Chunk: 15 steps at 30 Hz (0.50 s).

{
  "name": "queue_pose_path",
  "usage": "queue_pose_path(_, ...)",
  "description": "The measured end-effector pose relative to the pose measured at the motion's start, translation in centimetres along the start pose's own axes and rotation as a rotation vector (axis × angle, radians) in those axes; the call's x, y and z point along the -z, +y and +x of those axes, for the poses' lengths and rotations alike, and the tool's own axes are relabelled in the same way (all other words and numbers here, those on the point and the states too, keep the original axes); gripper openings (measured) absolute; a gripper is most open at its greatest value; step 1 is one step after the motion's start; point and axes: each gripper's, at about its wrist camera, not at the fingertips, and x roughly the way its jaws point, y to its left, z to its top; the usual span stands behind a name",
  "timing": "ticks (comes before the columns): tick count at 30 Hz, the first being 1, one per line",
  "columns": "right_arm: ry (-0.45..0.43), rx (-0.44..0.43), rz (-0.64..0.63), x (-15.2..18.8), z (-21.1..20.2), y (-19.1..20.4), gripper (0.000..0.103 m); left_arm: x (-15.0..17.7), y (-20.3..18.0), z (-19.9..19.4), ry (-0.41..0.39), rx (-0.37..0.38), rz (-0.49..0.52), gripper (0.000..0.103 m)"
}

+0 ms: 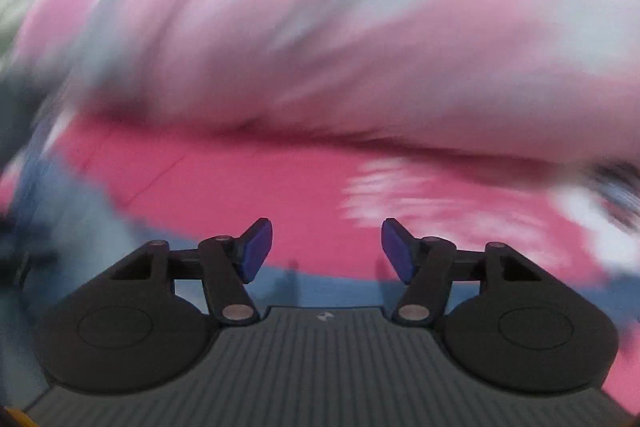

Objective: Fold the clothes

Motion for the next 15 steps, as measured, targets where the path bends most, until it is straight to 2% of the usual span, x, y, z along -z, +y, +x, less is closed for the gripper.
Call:
queue_pose_path(3, 0.140, -0.081, -0.155, -1.3, 5.5, 3.2, 0.061, 0.4, 0.0, -0.1, -0.005, -0.004, 0.023, 0.046)
queue_pose_path(6, 0.230, -0.165, -0.284, -2.0, 7.8, 5.1, 0.061, 0.6, 0.1, -0.2, -0.013, 0.000, 0.045, 0.047)
queue_pose_path(10, 0.278, -0.222, -0.421, -1.9, 8.0, 7.8, 0.064, 0.7, 0.4, -0.5, -0.030, -0.012, 0.064, 0.047)
queue_pose_path(15, 0.296, -0.220, -0.429, -1.1, 8.7, 8.2, 0.065, 1.0, 0.8, -0.9, -0.045, -0.052, 0.084, 0.047)
